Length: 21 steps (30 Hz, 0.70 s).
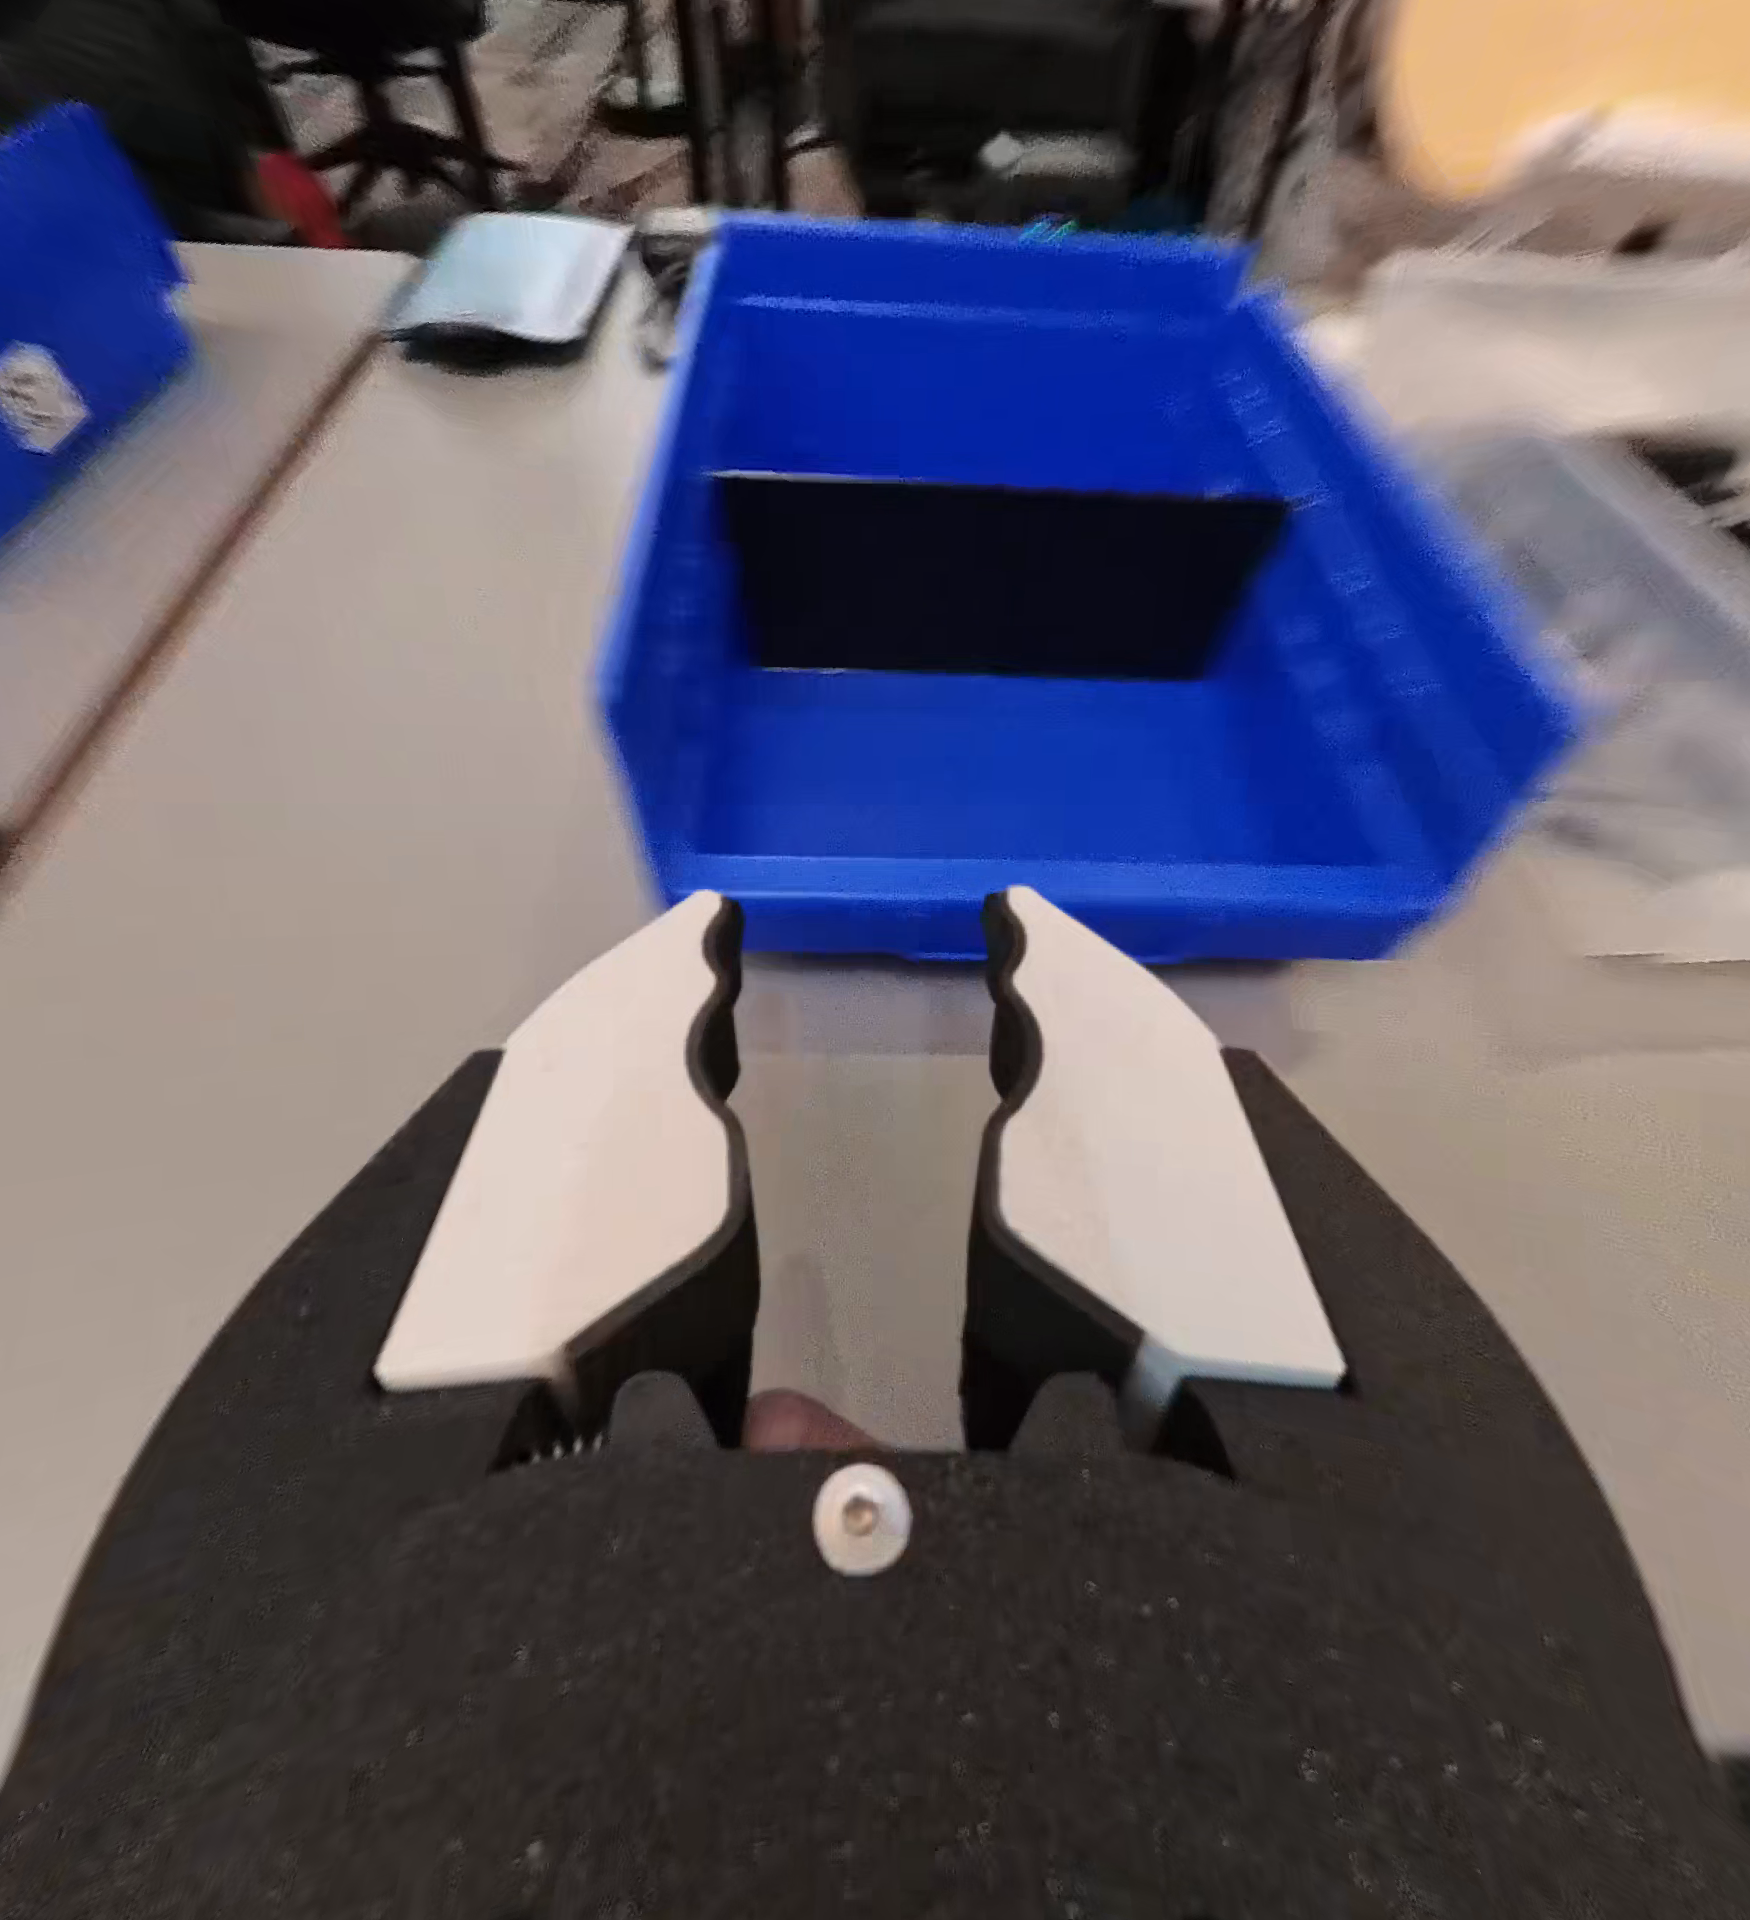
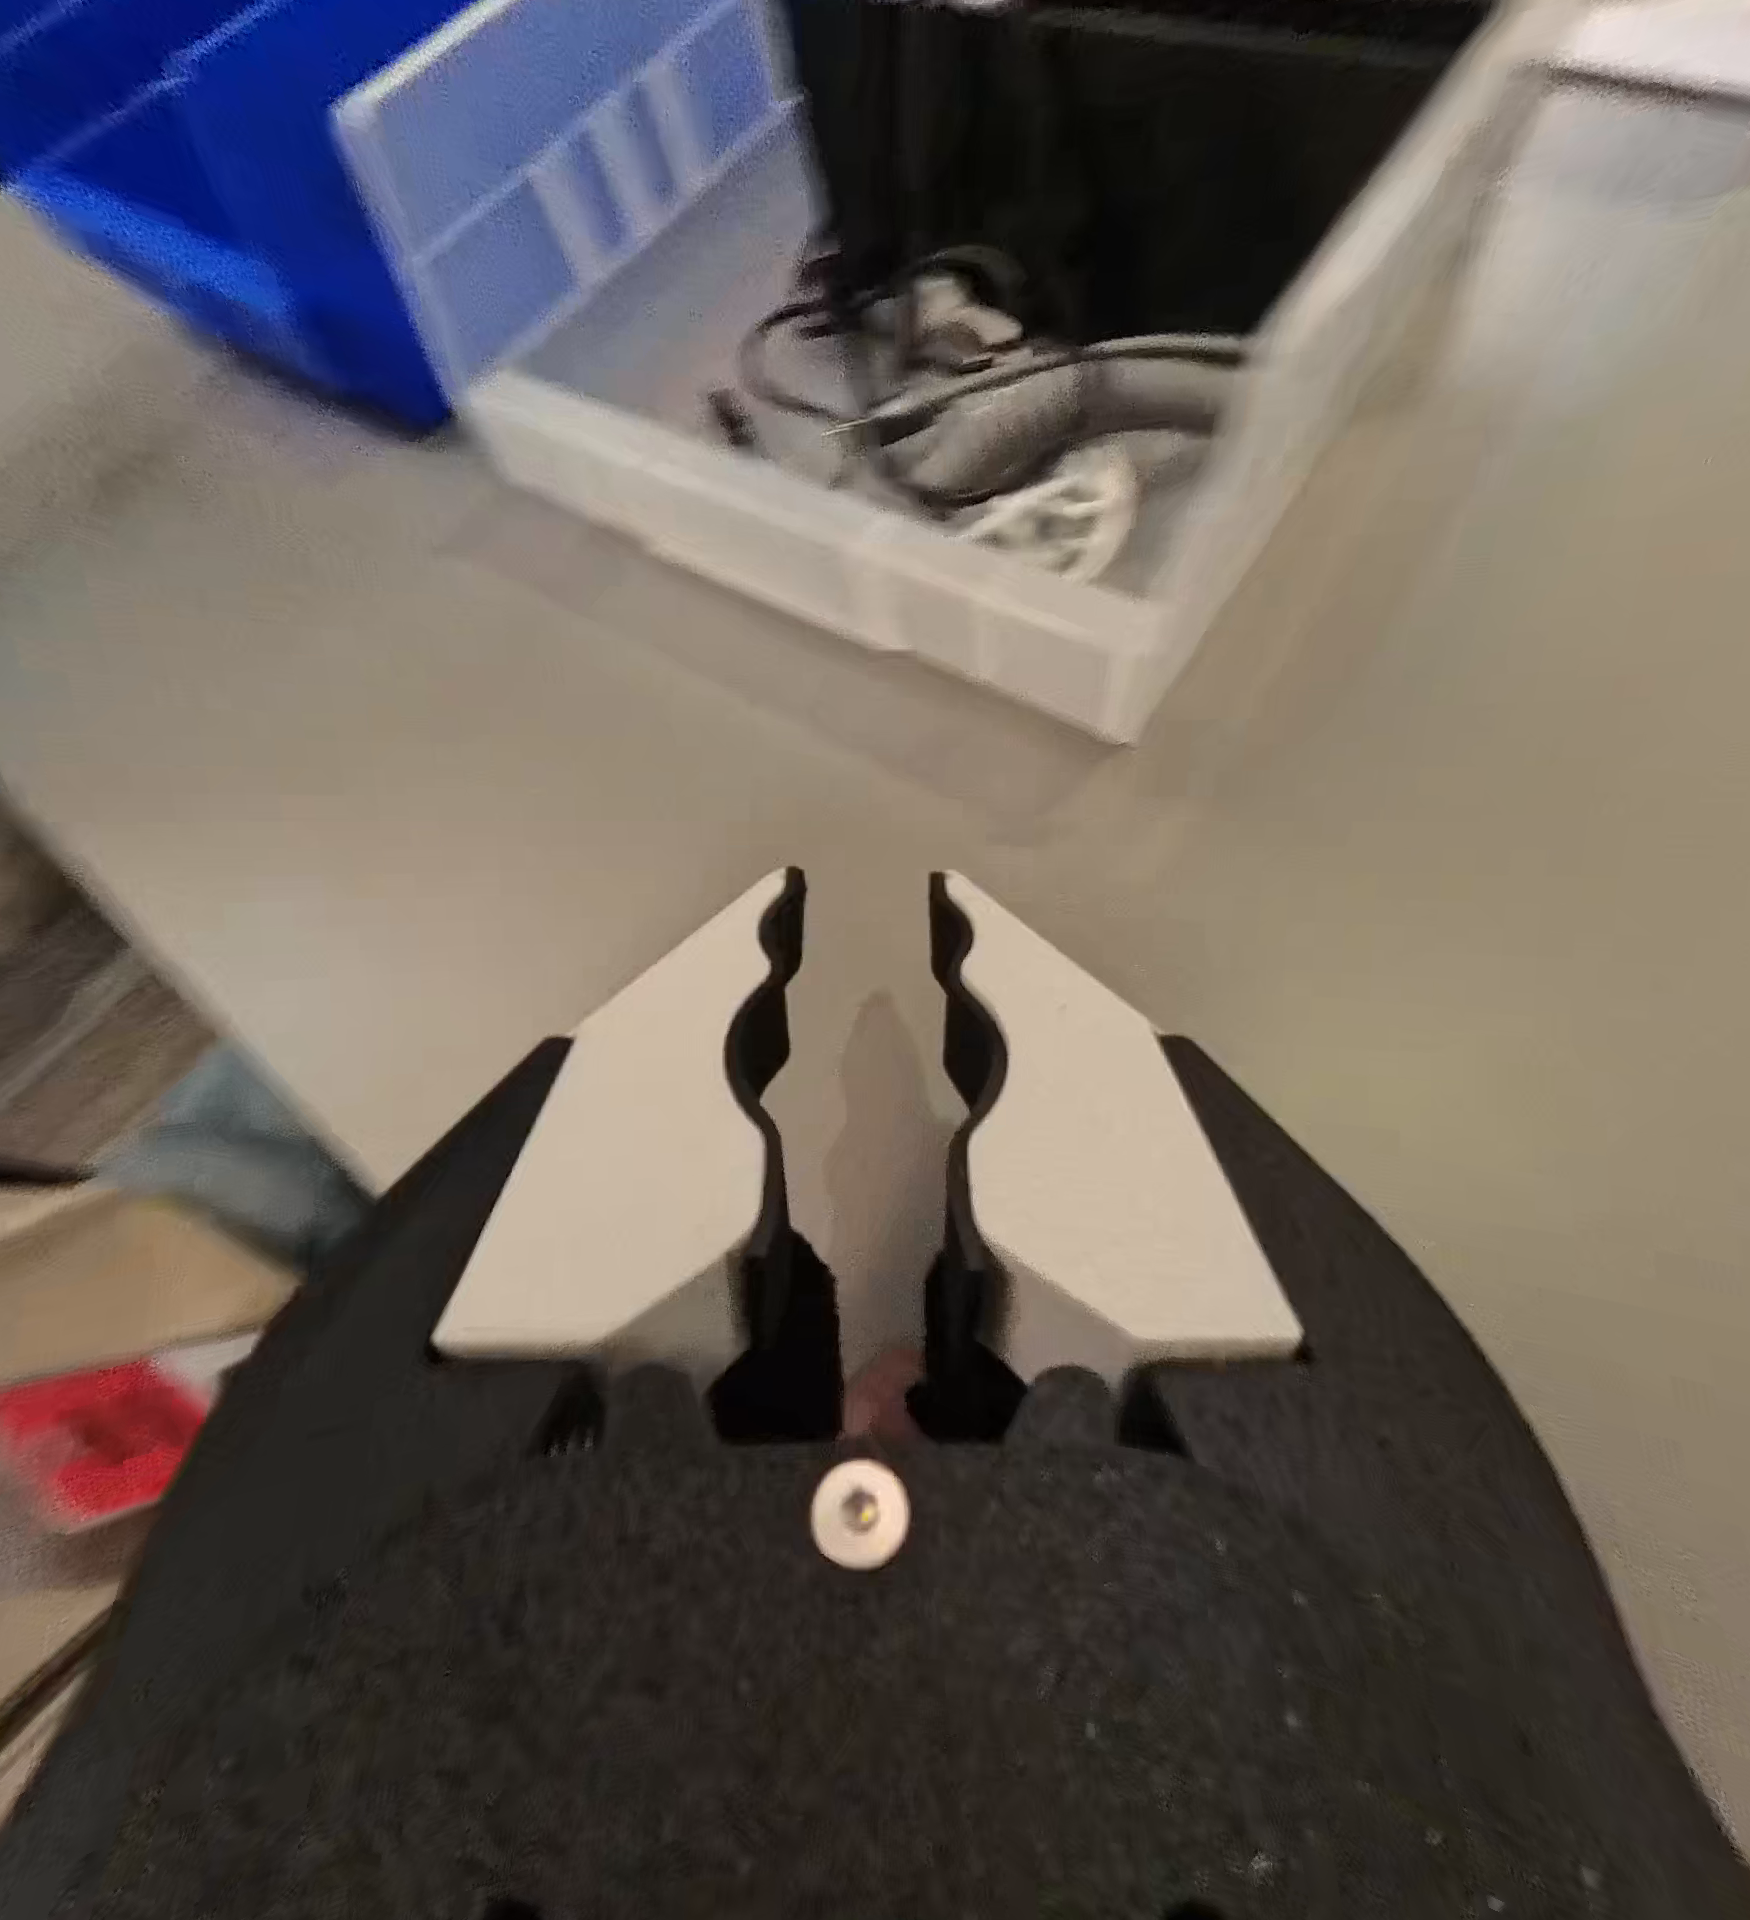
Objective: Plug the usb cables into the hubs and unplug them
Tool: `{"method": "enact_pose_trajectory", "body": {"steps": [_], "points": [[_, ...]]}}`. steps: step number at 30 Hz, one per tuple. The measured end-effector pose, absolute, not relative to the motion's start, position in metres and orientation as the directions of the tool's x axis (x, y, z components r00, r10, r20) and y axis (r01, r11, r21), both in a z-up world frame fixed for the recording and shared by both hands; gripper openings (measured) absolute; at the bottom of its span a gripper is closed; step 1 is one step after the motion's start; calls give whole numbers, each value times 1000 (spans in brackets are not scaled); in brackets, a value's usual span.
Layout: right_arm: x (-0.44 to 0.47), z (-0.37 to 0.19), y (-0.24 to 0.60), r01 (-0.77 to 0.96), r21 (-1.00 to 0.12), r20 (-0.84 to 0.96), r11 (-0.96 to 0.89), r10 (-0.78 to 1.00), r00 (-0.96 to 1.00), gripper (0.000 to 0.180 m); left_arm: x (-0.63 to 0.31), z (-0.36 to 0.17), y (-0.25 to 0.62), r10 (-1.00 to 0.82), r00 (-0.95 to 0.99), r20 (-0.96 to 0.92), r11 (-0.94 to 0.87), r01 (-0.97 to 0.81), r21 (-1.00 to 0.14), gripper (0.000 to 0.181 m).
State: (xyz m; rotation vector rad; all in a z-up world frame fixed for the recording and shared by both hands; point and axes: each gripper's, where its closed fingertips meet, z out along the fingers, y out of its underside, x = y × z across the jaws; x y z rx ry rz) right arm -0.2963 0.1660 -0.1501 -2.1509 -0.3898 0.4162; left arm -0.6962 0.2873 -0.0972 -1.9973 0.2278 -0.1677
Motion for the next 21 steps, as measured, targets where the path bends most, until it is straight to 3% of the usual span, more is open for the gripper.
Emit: {"method": "enact_pose_trajectory", "body": {"steps": [4,6,7,8,9,13,17,21], "points": [[-363,-153,155,263,-795,-179,-546,627,758,24,-710,-108,352,-262,954,146,-515,-10,-857,52],[-390,-147,157,318,-810,-127,-492,678,724,25,-718,-112,380,-229,955,191,-558,32,-829,44],[-404,-141,159,318,-826,-117,-466,693,711,25,-713,-114,385,-268,936,229,-564,40,-825,33],[-418,-135,159,313,-838,-118,-447,708,696,25,-708,-117,386,-303,916,263,-573,45,-818,8],[-431,-130,160,305,-848,-116,-433,714,691,25,-707,-118,385,-303,915,268,-571,51,-820,8],[-463,-114,179,247,-889,-73,-384,653,754,32,-708,-119,351,-284,950,134,-539,-43,-841,5],[-482,-109,205,202,-931,-1,-303,557,831,51,-698,-122,292,-239,970,34,-525,-100,-845,7],[-486,-131,227,196,-896,9,-399,425,905,48,-687,-122,238,-186,983,13,-531,-89,-842,6]]}}
